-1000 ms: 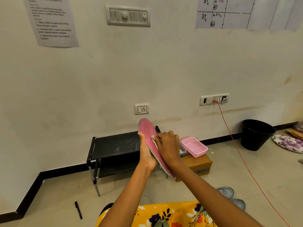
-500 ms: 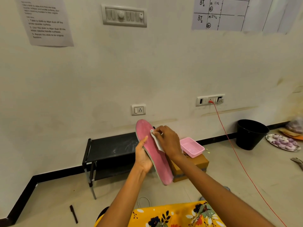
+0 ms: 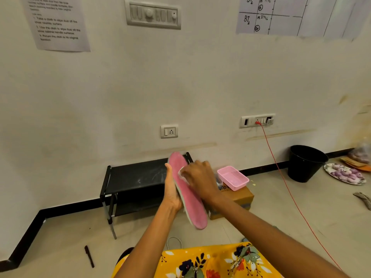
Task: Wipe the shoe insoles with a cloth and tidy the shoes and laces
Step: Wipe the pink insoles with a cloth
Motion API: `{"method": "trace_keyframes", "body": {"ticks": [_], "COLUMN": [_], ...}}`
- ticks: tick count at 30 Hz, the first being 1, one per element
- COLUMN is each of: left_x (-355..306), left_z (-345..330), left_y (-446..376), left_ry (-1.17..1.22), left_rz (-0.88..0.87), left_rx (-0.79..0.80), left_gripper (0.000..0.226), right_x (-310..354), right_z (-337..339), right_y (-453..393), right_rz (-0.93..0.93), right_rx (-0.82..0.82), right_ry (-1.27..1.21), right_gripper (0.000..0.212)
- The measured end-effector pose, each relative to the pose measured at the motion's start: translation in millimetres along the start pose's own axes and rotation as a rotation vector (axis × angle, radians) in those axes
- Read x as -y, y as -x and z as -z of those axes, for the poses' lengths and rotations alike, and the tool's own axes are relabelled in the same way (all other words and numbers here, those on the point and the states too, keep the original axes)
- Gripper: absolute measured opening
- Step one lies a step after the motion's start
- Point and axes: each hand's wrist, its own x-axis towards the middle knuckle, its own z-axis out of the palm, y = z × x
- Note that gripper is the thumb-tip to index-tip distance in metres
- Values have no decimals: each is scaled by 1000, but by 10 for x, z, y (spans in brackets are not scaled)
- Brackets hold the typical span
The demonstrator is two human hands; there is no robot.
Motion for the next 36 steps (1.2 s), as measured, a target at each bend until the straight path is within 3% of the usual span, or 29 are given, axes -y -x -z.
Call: {"method": "trace_keyframes", "body": {"ticks": [2,4,7,10,15,18,23,25,31,36], "left_x": [37,-2,-102,-128,-102,-112,-154,-87,133,81], "left_z": [-137,-217,-85,61,-148,-242,-111,-56,-303,-280], "left_y": [28,48,-3,-31,42,8,-150,-175,-264,-524], "left_ry": [-3,-17,-42,-66,-71,-80,-116,-162,-172,-172], "left_rz": [21,22,-32,-57,-33,-30,-48,-32,13,58], "left_rx": [62,76,44,16,53,27,-2,-22,62,1], "left_gripper": [90,87,85,79,60,60,70,71,65,82], "right_x": [-104,-98,86,112,-4,-71,108,-37,-525,-388], "right_z": [61,55,10,39,200,197,-11,5,165,65], "right_y": [-177,-237,-41,55,-358,-509,2,36,-365,228], "right_rz": [-258,-355,-205,-32,-304,-301,-81,14,-278,-166], "right_rx": [-63,-103,3,53,-233,-171,-100,-82,-90,-35], "right_ry": [13,-73,-253,-267,-262,-149,-171,-54,20,-258], "right_gripper": [22,24,22,21,18,22,19,14,24,21]}}
